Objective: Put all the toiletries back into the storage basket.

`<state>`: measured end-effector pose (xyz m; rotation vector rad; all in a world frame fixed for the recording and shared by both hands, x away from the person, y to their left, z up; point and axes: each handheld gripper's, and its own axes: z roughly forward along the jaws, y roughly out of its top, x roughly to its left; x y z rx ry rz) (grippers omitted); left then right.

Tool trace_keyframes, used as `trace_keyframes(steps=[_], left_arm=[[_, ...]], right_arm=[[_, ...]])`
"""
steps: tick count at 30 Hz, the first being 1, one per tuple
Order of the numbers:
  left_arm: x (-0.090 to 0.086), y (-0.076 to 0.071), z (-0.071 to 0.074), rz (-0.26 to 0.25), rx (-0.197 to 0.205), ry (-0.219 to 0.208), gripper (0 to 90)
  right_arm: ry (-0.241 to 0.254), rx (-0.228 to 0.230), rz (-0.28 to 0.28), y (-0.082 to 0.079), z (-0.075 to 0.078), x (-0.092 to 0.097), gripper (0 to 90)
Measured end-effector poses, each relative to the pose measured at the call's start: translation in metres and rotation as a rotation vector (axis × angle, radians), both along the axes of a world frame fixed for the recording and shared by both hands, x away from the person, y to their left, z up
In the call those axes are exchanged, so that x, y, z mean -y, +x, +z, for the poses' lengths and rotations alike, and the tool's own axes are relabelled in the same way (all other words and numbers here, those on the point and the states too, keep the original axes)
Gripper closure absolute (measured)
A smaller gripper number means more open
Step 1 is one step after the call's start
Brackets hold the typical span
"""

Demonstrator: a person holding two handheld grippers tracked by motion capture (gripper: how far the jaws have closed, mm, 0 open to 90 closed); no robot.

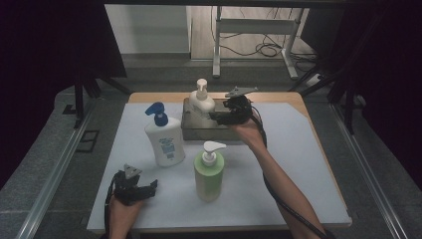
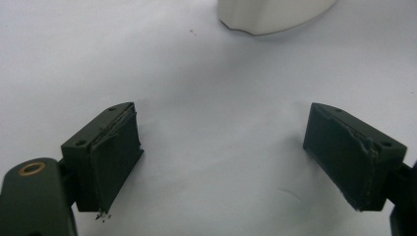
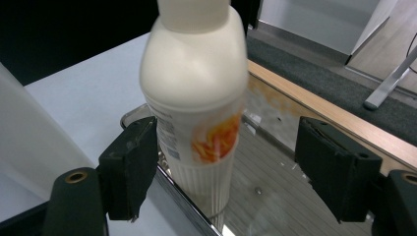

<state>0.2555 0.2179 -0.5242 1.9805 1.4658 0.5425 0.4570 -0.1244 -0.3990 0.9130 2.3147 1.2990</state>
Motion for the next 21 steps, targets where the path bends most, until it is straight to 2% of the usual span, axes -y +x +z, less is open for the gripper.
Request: trace_keyframes(steps=[5,8,12,17,21], left_arm=[[0.0,0.0,0.0,0.0,0.0,0.0,13.5],[0.0,0.0,0.0,0.0,0.0,0.001,13.5],[0.0,0.0,0.0,0.0,-0.001,0.001,13.5],[0.0,0.0,0.0,-0.001,-0.001,0.003,13.5],[0.0,0.0,0.0,0.0,-0.001,0.003,13.5]], right_arm=[[-0.01,-0.036,-0.028,0.004,-0.004,0.016,27.7],[-0.013,-0.066,-0.05,0.009,-0.011,0.021,33.4],[-0.01,-0.102,-0.069,0.014,-0.02,0.02,45.0],[-0.044,-0.141,-0.091,0.02,-0.032,0.012,57.2],[-0.054,-0.174,-0.089,0.025,-0.042,0.007,71.7]])
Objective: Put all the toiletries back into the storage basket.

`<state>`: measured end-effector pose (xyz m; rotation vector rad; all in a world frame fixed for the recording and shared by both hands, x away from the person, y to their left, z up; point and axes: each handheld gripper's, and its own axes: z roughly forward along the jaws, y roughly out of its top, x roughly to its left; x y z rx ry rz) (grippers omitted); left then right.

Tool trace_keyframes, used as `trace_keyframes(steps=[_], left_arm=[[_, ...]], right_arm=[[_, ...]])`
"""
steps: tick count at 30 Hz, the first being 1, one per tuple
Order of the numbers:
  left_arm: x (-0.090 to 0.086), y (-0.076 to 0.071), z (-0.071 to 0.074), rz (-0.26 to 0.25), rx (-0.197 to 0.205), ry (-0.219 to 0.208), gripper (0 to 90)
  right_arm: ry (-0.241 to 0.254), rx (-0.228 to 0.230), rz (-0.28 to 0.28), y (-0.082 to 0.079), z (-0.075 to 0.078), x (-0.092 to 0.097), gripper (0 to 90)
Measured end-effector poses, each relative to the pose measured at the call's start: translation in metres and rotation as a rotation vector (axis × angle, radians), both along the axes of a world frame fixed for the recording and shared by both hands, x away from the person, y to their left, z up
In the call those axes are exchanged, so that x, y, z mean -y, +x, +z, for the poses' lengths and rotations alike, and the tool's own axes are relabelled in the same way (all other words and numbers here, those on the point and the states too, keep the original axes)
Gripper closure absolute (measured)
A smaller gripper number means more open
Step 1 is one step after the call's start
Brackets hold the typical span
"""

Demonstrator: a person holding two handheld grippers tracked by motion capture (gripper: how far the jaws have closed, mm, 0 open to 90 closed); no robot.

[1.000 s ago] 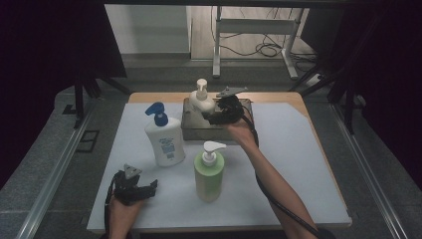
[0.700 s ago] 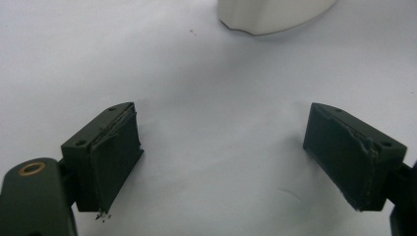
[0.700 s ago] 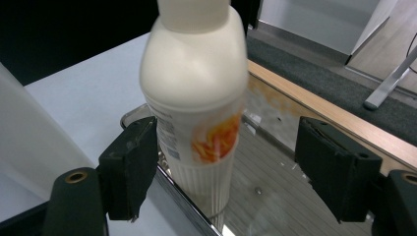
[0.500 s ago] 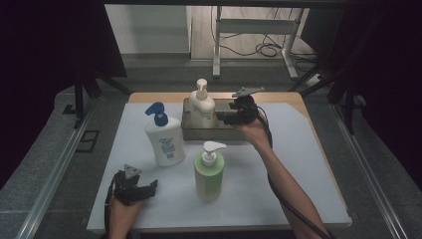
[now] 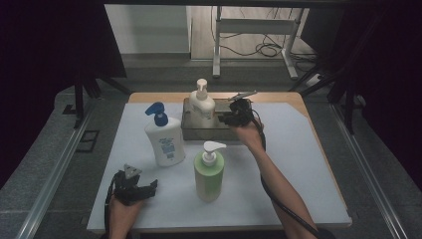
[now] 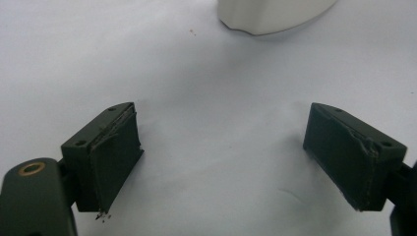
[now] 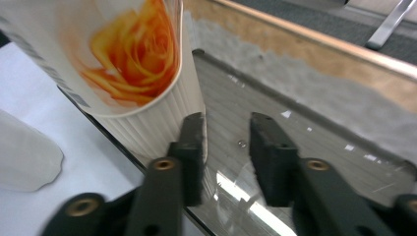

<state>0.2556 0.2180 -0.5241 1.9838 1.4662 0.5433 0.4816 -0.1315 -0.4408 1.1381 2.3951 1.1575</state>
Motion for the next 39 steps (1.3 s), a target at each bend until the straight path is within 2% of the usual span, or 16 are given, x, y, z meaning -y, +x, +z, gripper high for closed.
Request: trace_keyframes(steps=[4,10,15,19,39], left_arm=[[0.0,0.0,0.0,0.0,0.0,0.0,13.5],[0.0,0.0,0.0,0.0,0.0,0.0,13.5],[0.0,0.0,0.0,0.0,0.0,-0.001,13.5],[0.0,0.0,0.0,0.0,0.0,0.0,13.5],[0.0,0.0,0.0,0.0,0.001,-0.001,13.5]], right_arm=[[-0.01,-0.023,0.008,0.004,-0.008,-0.006,81.8],[-0.037,-0.046,0.01,0.008,-0.015,-0.018,86.5],[-0.058,-0.069,-0.005,0.012,-0.019,-0.026,86.8],[-0.039,-0.095,-0.016,0.016,-0.021,-0.026,86.7],[-0.039,-0.1,0.014,0.014,-0.023,-0.047,84.3]])
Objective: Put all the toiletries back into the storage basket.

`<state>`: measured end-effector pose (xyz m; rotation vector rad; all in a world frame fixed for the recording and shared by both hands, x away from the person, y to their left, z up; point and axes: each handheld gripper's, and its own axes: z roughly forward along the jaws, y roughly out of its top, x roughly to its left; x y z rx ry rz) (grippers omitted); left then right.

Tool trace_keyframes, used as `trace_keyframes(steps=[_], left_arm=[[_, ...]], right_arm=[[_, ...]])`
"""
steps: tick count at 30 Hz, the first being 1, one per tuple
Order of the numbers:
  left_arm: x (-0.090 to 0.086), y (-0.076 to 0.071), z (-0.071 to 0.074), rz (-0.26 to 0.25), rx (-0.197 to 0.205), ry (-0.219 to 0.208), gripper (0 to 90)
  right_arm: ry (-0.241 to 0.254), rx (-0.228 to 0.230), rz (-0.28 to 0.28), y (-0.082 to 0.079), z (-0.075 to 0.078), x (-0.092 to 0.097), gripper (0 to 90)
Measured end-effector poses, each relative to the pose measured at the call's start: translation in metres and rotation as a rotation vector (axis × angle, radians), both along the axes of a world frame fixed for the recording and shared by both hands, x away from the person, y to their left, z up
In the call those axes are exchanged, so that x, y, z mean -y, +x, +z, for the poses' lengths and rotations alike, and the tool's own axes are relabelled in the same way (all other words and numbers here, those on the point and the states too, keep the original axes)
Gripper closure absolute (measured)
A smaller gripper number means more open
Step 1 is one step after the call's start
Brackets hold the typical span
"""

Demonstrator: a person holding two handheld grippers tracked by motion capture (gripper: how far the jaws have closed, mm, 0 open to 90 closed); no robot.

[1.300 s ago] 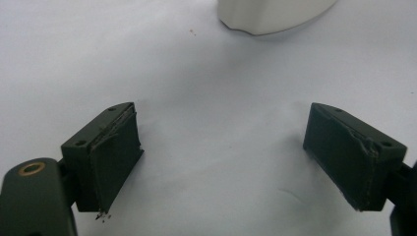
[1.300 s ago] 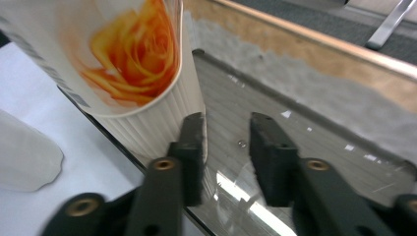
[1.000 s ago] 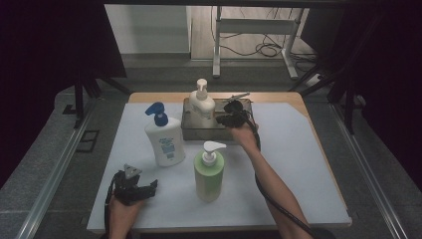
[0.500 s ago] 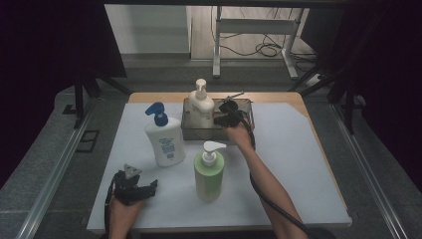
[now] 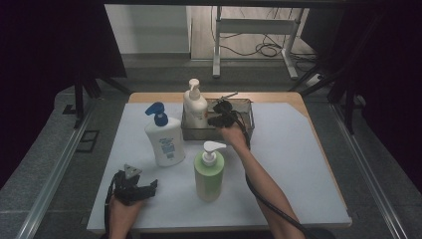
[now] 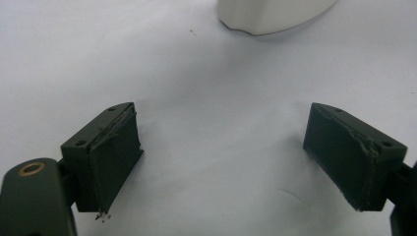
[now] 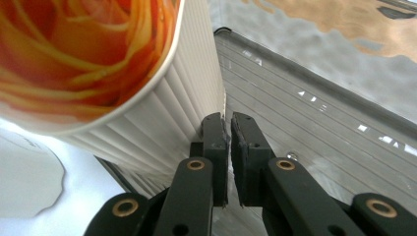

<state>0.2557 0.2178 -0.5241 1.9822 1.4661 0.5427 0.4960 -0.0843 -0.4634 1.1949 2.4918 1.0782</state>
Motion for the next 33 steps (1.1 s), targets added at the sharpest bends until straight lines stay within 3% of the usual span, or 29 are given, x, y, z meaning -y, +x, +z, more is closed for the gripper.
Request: trace_keyframes(steps=[13,19,23,25,28,33], left_arm=[[0.0,0.0,0.0,0.0,0.0,0.001,13.4],[0.0,0.0,0.0,-0.001,-0.001,0.002,13.4],[0.0,0.0,0.0,-0.001,-0.001,0.002,13.3],[0.0,0.0,0.0,0.0,-0.001,0.002,13.3],[0.0,0.0,0.0,0.0,-0.001,0.002,13.3],[0.0,0.0,0.0,0.0,-0.001,0.002,13.3]], right_arm=[[-0.001,-0.003,0.018,-0.002,0.0,-0.013,84.2],[0.023,-0.022,0.038,-0.004,-0.001,-0.019,83.3],[0.019,-0.015,0.063,-0.008,-0.001,-0.028,83.6],[0.0,-0.001,0.065,-0.009,0.0,-0.031,83.6],[0.021,-0.013,0.06,-0.008,0.0,-0.029,83.6],[0.009,0.003,0.059,-0.009,0.001,-0.032,85.3]])
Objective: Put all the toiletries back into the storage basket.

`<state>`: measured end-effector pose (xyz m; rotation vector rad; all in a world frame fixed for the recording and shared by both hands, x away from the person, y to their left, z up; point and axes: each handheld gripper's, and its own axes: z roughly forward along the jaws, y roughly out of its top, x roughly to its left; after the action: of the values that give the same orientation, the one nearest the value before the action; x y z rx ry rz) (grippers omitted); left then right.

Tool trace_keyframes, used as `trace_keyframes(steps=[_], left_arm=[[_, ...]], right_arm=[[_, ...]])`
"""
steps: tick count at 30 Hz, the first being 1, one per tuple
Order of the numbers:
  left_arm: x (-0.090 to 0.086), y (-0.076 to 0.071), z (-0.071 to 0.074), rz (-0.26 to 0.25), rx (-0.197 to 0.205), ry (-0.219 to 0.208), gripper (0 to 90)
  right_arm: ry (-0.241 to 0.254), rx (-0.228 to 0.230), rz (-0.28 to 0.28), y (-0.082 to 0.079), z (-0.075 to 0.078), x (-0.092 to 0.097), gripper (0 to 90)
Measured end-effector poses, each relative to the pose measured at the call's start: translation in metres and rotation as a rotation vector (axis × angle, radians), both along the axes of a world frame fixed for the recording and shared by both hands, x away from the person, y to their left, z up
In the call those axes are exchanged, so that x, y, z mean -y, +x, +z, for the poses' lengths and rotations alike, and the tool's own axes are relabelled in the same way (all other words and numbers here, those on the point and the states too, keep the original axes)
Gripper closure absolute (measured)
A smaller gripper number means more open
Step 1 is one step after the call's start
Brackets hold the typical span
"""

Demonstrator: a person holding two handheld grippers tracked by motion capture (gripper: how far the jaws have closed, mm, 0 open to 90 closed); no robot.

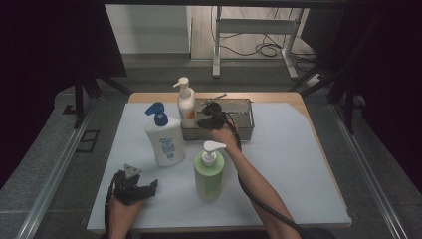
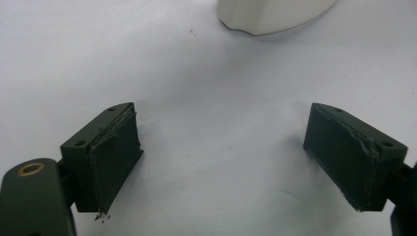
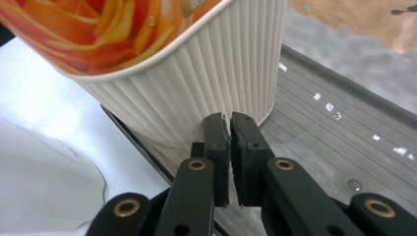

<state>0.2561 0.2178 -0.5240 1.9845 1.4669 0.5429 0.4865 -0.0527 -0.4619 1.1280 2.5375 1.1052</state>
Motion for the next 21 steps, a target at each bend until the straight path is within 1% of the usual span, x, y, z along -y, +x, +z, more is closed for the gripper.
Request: trace_keyframes(steps=[4,7,10,14,17,19,21], left_arm=[[0.0,0.0,0.0,0.0,0.0,0.0,13.2],[0.0,0.0,0.0,0.0,0.0,0.0,13.2],[0.0,0.0,0.0,0.0,0.0,0.0,13.2],[0.0,0.0,0.0,0.0,0.001,0.0,13.2],[0.0,0.0,0.0,0.0,0.002,-0.001,13.2],[0.0,0.0,0.0,0.001,0.002,-0.001,13.3],[0.0,0.0,0.0,0.001,0.002,-0.001,13.3]], right_arm=[[0.01,-0.001,-0.001,0.0,-0.001,0.002,84.7],[0.008,0.003,-0.004,0.0,-0.001,0.002,82.9],[-0.004,0.019,-0.013,-0.001,-0.001,0.003,75.6],[0.005,0.027,-0.015,-0.003,0.001,0.006,70.6],[-0.012,0.05,-0.017,-0.005,0.004,0.008,66.0],[-0.004,0.057,-0.013,-0.006,0.007,0.011,62.1],[-0.007,0.065,-0.013,-0.007,0.01,0.013,59.5]])
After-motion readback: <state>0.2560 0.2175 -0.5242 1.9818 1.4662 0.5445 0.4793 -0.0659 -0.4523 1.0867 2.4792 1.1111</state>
